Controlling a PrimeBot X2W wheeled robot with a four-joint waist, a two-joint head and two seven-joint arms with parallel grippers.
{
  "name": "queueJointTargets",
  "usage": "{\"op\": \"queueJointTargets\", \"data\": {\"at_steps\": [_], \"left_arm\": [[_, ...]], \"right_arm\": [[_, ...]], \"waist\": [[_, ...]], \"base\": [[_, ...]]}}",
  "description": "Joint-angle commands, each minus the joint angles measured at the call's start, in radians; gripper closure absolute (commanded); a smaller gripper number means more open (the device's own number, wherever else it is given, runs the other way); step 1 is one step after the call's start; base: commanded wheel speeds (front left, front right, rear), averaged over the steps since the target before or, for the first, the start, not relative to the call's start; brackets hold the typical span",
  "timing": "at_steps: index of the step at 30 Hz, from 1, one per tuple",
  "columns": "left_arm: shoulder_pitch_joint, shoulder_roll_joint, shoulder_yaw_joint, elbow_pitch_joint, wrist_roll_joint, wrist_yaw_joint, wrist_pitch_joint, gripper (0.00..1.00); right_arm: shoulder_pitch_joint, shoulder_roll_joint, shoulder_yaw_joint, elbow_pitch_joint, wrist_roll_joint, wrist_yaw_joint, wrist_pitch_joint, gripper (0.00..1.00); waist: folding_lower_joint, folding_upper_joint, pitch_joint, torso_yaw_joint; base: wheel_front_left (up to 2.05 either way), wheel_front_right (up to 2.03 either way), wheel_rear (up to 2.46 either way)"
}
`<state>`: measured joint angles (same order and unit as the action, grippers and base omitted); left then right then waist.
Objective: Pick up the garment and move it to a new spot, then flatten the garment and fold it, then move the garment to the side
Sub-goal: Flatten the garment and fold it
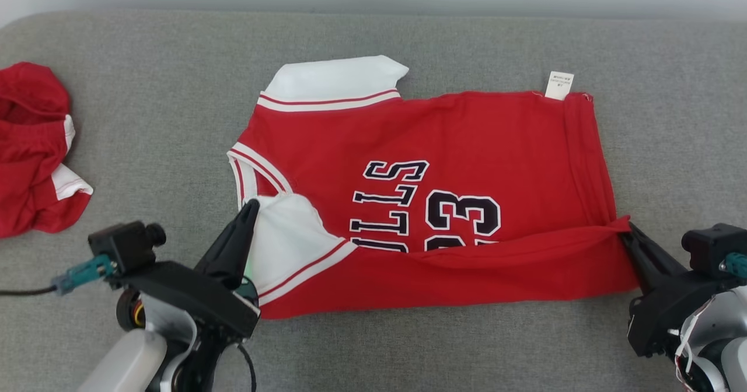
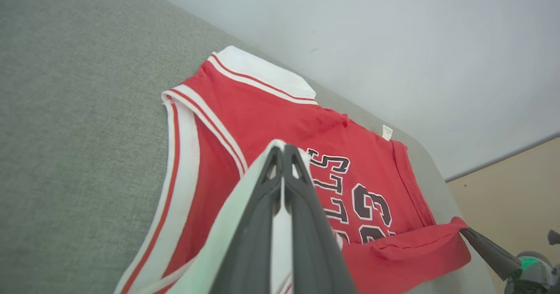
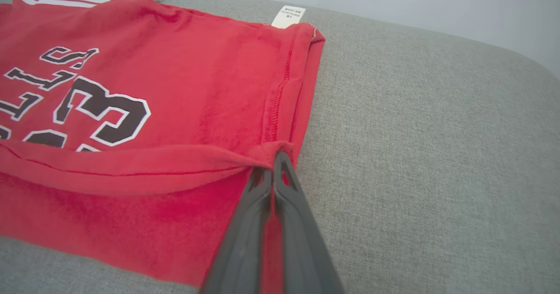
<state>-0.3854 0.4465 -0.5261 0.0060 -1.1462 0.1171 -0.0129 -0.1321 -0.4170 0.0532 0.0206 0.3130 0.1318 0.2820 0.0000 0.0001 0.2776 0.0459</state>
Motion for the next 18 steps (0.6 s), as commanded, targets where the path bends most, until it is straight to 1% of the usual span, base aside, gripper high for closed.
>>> {"op": "queueJointTargets", "data": {"at_steps": [1, 9, 18], "left_arm": [[-0.016, -0.003, -0.003, 0.008, 0.014, -0.006, -0.002, 1.00], [-0.146, -0.023, -0.035, 0.152, 0.075, -0.054, -0.003, 1.00], [-0.250, -0.062, -0.059, 0.280, 0.113, -0.099, -0.027, 1.00]], "right_arm": [[-0.014, 0.005, -0.001, 0.003, -0.006, -0.002, -0.002, 1.00], [-0.041, 0.020, -0.014, 0.029, -0.040, -0.002, -0.003, 1.00], [-0.079, 0.049, -0.037, 0.061, -0.080, -0.002, -0.024, 1.00]], "waist": [[0.0000, -0.0001, 0.010, 0.003], [0.0000, -0.0001, 0.035, 0.000], [0.0000, -0.0001, 0.062, -0.010]], "base": [[0.00, 0.00, 0.00], [0.00, 0.00, 0.00], [0.00, 0.00, 0.00]]}}
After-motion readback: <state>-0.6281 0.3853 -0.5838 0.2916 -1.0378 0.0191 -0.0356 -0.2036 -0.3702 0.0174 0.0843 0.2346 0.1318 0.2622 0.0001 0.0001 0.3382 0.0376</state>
